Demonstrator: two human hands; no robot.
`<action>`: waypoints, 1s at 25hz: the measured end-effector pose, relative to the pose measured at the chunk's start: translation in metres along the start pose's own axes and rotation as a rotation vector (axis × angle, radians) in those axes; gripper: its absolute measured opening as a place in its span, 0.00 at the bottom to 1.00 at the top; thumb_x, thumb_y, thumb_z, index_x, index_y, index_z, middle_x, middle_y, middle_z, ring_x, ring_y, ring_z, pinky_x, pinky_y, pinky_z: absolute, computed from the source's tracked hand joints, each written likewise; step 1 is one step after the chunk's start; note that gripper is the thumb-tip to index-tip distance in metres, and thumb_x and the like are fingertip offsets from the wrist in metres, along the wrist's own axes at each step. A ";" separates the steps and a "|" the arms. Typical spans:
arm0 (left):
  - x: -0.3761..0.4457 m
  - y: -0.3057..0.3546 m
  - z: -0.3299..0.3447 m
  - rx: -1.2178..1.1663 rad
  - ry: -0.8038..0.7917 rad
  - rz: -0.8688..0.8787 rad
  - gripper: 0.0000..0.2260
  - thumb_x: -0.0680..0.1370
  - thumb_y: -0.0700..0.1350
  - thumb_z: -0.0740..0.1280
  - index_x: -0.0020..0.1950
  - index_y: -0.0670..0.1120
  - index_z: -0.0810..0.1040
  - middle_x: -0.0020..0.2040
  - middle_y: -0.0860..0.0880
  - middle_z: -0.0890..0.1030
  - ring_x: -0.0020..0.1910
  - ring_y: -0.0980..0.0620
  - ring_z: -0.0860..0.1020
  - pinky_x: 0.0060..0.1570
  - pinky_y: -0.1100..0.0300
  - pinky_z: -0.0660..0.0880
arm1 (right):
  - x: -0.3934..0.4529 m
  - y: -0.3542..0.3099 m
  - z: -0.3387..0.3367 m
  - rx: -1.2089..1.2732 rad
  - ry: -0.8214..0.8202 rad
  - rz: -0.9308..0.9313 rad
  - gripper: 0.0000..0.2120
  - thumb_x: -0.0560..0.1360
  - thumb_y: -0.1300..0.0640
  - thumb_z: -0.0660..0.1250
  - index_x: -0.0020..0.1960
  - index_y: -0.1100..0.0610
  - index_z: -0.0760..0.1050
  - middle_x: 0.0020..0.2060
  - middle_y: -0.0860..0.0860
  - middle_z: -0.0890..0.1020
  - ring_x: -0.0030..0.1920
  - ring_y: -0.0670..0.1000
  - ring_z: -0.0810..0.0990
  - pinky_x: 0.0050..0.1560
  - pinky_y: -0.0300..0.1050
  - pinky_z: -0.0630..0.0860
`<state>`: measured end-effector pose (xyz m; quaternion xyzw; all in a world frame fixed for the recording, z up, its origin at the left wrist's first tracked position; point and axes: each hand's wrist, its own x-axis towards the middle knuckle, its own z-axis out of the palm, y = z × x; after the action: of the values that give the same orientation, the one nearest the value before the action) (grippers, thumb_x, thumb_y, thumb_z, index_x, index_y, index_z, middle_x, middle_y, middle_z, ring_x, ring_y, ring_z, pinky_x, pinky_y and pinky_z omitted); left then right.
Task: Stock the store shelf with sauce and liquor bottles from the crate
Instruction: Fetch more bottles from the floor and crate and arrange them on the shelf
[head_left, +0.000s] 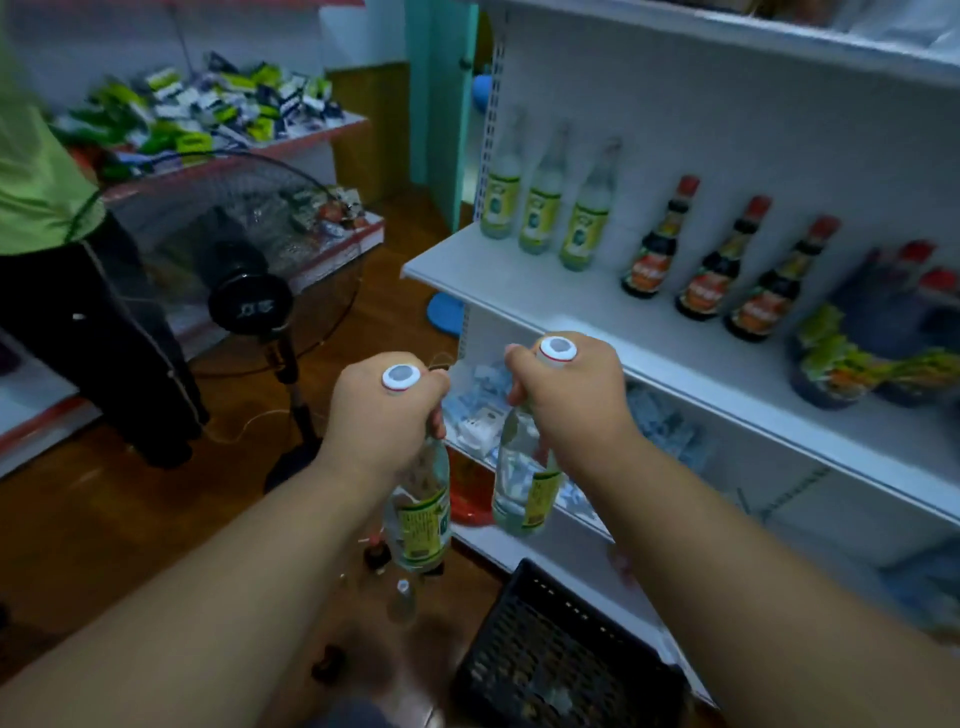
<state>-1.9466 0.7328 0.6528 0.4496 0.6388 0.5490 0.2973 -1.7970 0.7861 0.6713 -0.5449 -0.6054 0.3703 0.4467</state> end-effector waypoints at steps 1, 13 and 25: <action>0.007 0.010 0.010 0.028 -0.021 0.061 0.18 0.77 0.39 0.67 0.27 0.41 0.73 0.25 0.43 0.76 0.29 0.43 0.77 0.37 0.51 0.75 | 0.011 0.000 -0.011 -0.009 0.022 0.000 0.16 0.71 0.58 0.68 0.27 0.62 0.75 0.22 0.54 0.78 0.19 0.47 0.70 0.25 0.44 0.70; 0.177 0.061 0.088 -0.065 -0.085 0.125 0.12 0.76 0.43 0.69 0.33 0.45 0.77 0.26 0.50 0.77 0.26 0.53 0.77 0.32 0.56 0.77 | 0.159 -0.012 -0.029 0.098 0.295 0.001 0.19 0.71 0.54 0.70 0.25 0.61 0.75 0.22 0.54 0.79 0.25 0.50 0.74 0.30 0.40 0.71; 0.350 0.058 0.148 0.074 -0.269 0.223 0.13 0.69 0.43 0.66 0.30 0.34 0.77 0.30 0.39 0.80 0.32 0.42 0.77 0.39 0.48 0.75 | 0.317 -0.008 0.013 -0.006 0.416 0.091 0.17 0.72 0.47 0.71 0.34 0.59 0.76 0.26 0.48 0.76 0.28 0.47 0.73 0.33 0.40 0.68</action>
<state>-1.9497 1.1120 0.7167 0.5977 0.5593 0.4893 0.3008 -1.8144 1.0992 0.7184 -0.6376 -0.4760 0.2678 0.5433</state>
